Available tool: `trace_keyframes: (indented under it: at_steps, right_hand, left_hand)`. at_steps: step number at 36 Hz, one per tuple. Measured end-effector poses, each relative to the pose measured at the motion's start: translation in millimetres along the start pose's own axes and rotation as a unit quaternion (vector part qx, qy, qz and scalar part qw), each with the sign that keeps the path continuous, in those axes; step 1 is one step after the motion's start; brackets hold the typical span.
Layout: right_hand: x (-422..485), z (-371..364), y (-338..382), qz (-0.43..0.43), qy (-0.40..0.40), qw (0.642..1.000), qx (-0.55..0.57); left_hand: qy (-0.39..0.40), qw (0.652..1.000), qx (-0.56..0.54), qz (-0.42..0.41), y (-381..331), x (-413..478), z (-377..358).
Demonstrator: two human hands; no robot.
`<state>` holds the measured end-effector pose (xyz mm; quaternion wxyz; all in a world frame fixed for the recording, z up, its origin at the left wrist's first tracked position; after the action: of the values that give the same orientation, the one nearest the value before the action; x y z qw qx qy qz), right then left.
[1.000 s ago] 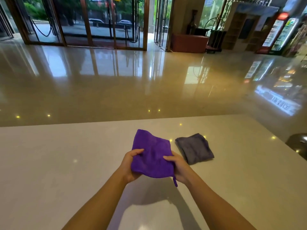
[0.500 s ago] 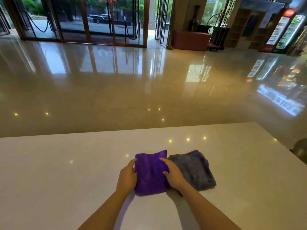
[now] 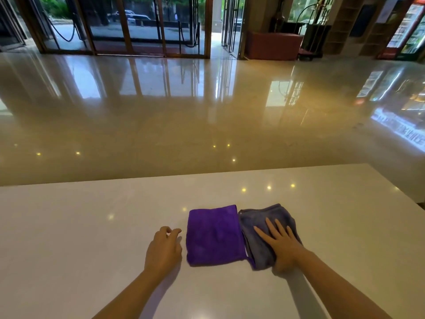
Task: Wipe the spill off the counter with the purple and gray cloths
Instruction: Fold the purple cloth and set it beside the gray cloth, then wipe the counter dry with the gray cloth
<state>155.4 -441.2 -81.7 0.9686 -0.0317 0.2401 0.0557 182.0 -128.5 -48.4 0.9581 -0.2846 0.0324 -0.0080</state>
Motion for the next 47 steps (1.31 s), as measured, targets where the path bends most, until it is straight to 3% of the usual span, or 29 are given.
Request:
trace_keyframes:
  at_steps: [4, 12, 22, 28, 37, 43, 47]
  right_hand:
    - [6, 12, 12, -0.013, -0.008, 0.999, -0.034]
    - [-4, 19, 11, -0.080, -0.024, 0.996, 0.040]
    - [-71, -23, 30, -0.102, -0.001, 0.989, 0.110]
    - [-114, -41, 73, -0.144, 0.001, 0.983, 0.112]
    - [-143, -44, 163, -0.248, -0.013, 0.942, 0.227]
    - [-125, -38, 243, -0.225, -0.019, 0.939, 0.259]
    - [-121, -30, 282, -0.258, -0.038, 0.933, 0.248]
  left_hand:
    - [-0.054, 0.997, -0.037, 0.027, 11, -20, 16]
    - [0.013, 0.998, 0.057, 0.004, 48, -42, 50]
    - [-0.007, 0.991, 0.113, 0.077, 124, -106, 95]
    - [-0.022, 0.979, 0.157, 0.127, 179, -149, 125]
    - [-0.013, 0.967, 0.172, 0.189, 265, -205, 180]
    - [0.004, 0.956, 0.180, 0.232, 333, -239, 219]
    - [0.021, 0.947, 0.189, 0.258, 380, -257, 240]
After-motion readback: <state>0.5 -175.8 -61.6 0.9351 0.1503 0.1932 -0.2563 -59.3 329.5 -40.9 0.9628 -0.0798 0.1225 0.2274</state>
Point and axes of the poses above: each hand's wrist, its own x-axis towards the middle knuckle, its own z-axis out of the back of the hand, y = z × x, the point moved 6 cm from there along x, towards the middle knuckle, and after that the axes turned 2 degrees about -x, right-handed, at the moved point
